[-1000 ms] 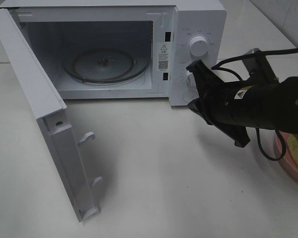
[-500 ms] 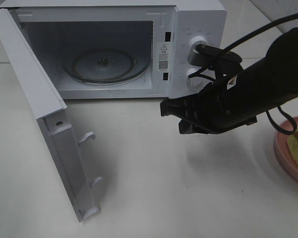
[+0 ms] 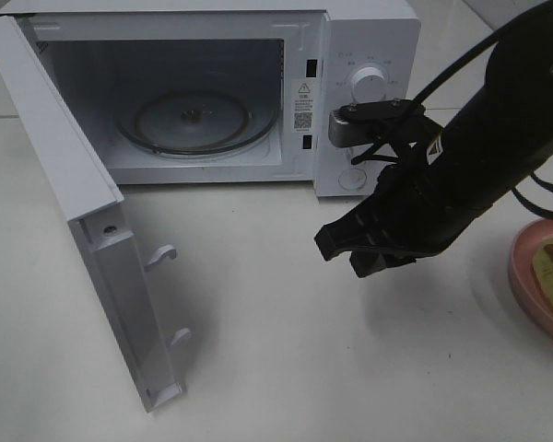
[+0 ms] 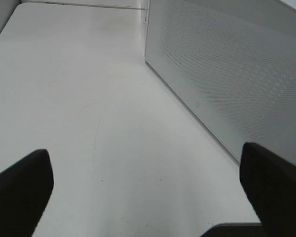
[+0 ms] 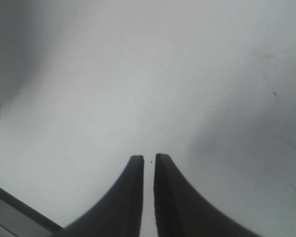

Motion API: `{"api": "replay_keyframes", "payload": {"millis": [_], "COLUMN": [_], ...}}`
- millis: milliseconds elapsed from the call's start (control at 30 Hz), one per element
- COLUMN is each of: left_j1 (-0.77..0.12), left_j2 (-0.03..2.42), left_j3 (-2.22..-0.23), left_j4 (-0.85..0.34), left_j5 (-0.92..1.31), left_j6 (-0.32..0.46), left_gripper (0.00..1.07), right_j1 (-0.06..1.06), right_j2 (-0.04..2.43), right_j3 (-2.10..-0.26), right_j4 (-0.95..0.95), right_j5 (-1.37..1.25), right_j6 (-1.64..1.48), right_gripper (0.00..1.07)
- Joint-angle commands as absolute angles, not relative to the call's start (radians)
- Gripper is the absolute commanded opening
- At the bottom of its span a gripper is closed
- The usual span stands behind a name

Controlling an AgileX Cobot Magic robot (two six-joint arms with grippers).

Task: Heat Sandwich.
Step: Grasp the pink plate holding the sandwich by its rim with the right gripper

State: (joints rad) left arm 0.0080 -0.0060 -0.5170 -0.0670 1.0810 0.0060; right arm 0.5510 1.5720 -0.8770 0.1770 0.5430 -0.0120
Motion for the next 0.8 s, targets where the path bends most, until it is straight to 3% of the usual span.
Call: {"api": "replay_keyframes", "payload": {"millis": [33,133,167,200,267,300,333,800], "left_j1": [0.001,0.001,0.001,0.001,0.001,0.001,0.001,0.001], "left_j2": [-0.023,-0.023,-0.023,-0.023,-0.023,-0.023,-0.023,-0.023], "left_j3": [-0.515,-0.515,-0.515,-0.515,-0.515,-0.515,-0.515,-0.515], "left_j4": [-0.067,-0.067,-0.067,-0.067,-0.067,-0.067,-0.067,-0.067], "left_j5": [1.068,1.068,1.068,1.068,1.068,1.068,1.068,1.068], "left_j6": [0.006,0.006,0.006,0.006,0.006,0.006,0.006,0.006], "left_gripper": [0.97,0.97,0.97,0.97,0.97,0.97,0.97,0.97], "right_j1": [0.547,0.547,0.547,0.547,0.544,0.544,0.518,0.301], "right_j2": [1.562,1.562,1.562,1.562,1.562,1.562,1.562,1.562], "right_j3": [-0.916,-0.958,-0.958,-0.971,-0.973,-0.973,-0.973,-0.973], "right_j4": [0.118,0.074,0.074,0.049,0.034,0.034,0.036,-0.080], "right_j5": [0.621,0.673,0.673,0.686,0.687,0.687,0.707,0.842], "right_j6": [-0.019,-0.013,-0.013,-0.017,-0.019,-0.019,-0.031,0.014], "right_gripper": [0.24,0.52,0.52,0.71,0.88,0.88,1.00,0.98]}}
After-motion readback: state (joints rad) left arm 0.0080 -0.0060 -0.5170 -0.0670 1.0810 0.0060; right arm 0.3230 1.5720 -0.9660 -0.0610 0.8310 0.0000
